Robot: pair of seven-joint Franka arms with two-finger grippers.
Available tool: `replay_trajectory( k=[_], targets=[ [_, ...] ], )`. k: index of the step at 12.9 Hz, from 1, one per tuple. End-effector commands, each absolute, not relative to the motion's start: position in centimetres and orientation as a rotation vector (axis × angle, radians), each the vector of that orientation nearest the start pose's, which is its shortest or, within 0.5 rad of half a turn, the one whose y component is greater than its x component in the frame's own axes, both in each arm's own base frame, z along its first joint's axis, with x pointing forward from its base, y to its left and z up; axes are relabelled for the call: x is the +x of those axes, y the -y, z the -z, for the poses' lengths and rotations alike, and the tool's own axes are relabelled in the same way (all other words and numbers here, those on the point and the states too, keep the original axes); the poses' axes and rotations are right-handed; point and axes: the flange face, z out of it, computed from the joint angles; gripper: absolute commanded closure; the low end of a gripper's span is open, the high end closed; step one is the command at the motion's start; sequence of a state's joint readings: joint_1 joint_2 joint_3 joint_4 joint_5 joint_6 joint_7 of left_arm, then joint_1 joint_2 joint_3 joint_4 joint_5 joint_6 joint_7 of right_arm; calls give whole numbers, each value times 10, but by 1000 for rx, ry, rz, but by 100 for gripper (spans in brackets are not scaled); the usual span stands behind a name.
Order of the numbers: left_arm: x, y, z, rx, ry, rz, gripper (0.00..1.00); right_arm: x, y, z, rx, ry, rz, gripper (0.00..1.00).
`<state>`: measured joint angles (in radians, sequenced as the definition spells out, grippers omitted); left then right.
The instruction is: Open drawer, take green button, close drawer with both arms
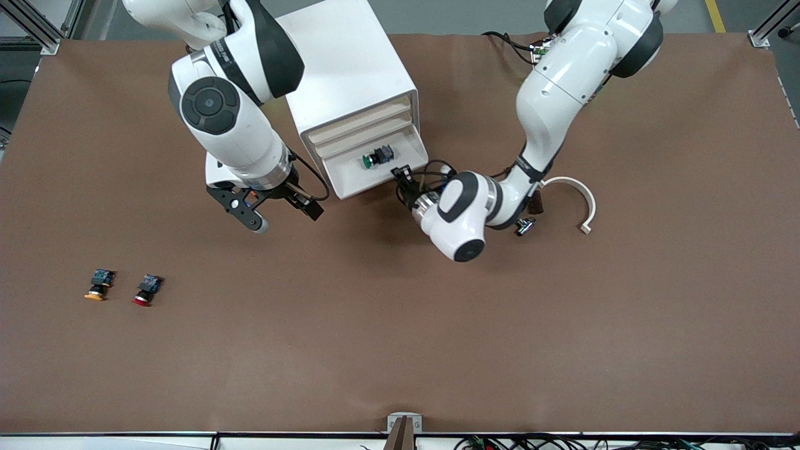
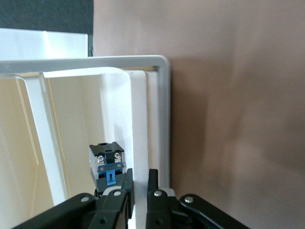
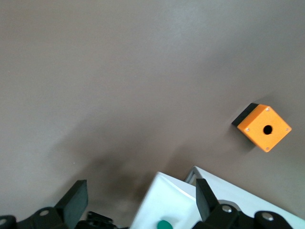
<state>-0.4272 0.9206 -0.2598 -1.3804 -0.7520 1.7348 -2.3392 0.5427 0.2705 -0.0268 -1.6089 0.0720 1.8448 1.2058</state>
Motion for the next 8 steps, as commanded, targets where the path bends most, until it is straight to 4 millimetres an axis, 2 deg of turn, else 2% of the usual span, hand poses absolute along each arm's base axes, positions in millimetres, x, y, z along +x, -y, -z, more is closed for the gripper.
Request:
replay_trajectory(
  k=[1, 3, 4, 5, 6, 8],
  targets=[
    [552, 434, -179, 1568, -2661, 1642, 100, 547, -341, -460, -2902, -1151, -91, 0],
    [566, 425, -178, 1541, -2656, 1624, 100, 540, -358, -453, -2903, -1168, -85, 0],
    [570, 419, -178, 1547, -2648, 1609, 96, 537, -365, -452, -2890, -1181, -75, 0],
    [571, 418, -179, 1547, -2646, 1610, 71, 535, -370, -453, -2882, -1195, -70, 0],
    [573, 414, -181, 1540, -2646, 1614, 40, 529, -378, -453, -2882, -1190, -67, 0],
    [576, 410, -188, 1540, -2640, 1613, 19, 521, -390, -454, -2880, -1204, -53, 0]
  ],
)
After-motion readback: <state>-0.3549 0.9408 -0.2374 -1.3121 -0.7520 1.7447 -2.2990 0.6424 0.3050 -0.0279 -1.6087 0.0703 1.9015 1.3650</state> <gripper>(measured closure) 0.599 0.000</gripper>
